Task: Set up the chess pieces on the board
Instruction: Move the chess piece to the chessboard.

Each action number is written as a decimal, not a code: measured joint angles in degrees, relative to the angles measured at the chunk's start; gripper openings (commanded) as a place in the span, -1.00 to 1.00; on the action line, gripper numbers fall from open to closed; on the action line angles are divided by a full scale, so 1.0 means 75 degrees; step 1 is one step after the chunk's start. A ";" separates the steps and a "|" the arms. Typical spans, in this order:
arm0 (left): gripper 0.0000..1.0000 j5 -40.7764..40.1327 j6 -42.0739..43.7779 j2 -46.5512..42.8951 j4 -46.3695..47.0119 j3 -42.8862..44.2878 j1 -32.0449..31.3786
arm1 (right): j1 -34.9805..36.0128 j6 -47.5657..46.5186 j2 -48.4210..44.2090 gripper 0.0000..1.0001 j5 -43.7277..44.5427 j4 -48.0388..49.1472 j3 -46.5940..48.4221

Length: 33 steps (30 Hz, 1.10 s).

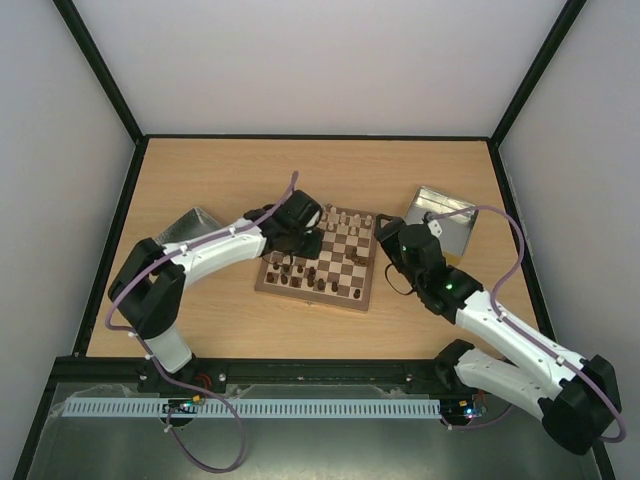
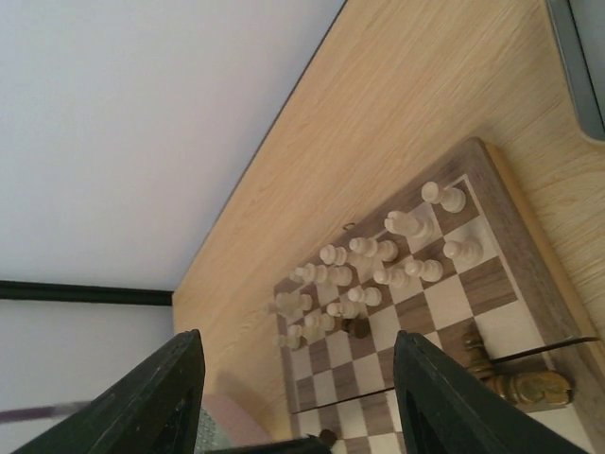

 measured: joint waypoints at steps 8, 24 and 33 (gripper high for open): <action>-0.25 -0.0370 -0.0391 -0.0189 -0.0032 -0.0256 0.0918 | 0.0000 -0.0950 0.0682 0.07 -0.0624 0.0000 -0.0015; -0.27 -0.0131 -0.0708 -0.1061 0.0242 -0.1469 0.1897 | 0.0315 -0.5088 0.4724 -0.07 -0.2687 -0.0970 0.3121; -0.28 0.0280 -0.0848 -0.1868 0.0615 -0.2413 0.2632 | 0.1236 -0.6878 0.7227 -0.24 -0.3112 -0.2139 0.5173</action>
